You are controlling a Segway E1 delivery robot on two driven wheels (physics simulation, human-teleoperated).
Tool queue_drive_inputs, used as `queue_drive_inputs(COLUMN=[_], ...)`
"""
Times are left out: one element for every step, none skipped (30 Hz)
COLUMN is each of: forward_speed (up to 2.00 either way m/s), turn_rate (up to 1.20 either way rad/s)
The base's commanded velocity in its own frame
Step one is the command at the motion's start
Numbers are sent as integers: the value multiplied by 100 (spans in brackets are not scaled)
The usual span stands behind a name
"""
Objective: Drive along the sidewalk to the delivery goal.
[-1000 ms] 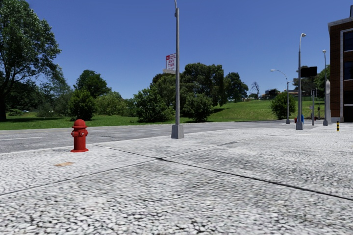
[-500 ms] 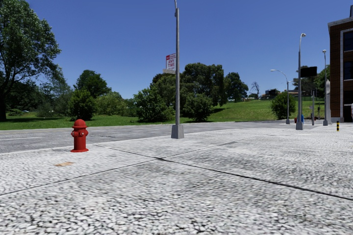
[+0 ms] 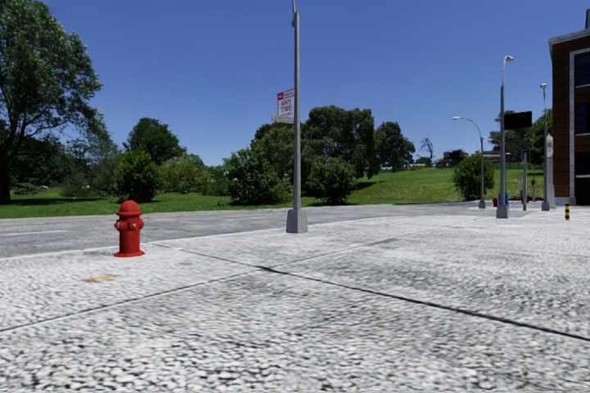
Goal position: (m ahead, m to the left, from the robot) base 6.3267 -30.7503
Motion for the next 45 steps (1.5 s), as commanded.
queue_drive_inputs(forward_speed=[96,96,96,97,97,97,97,96,96,95,95,95,95,95,95,95,94,94,94,94,93,93,93,93,93,92,92,92,92,91,90,88,88,86,85,84,84,84,84,84,84,84,84,84,84], turn_rate=[0,0,0,0,0,0,0,0,0,0,0,0,0,0,0,-1,-5,-5,-7,-8,-9,-9,-10,-10,-10,-10,-17,-24,-24,-26,-27,-31,-31,-33,-34,-34,-34,-34,-34,-34,-34,-34,-34,-34,-34])
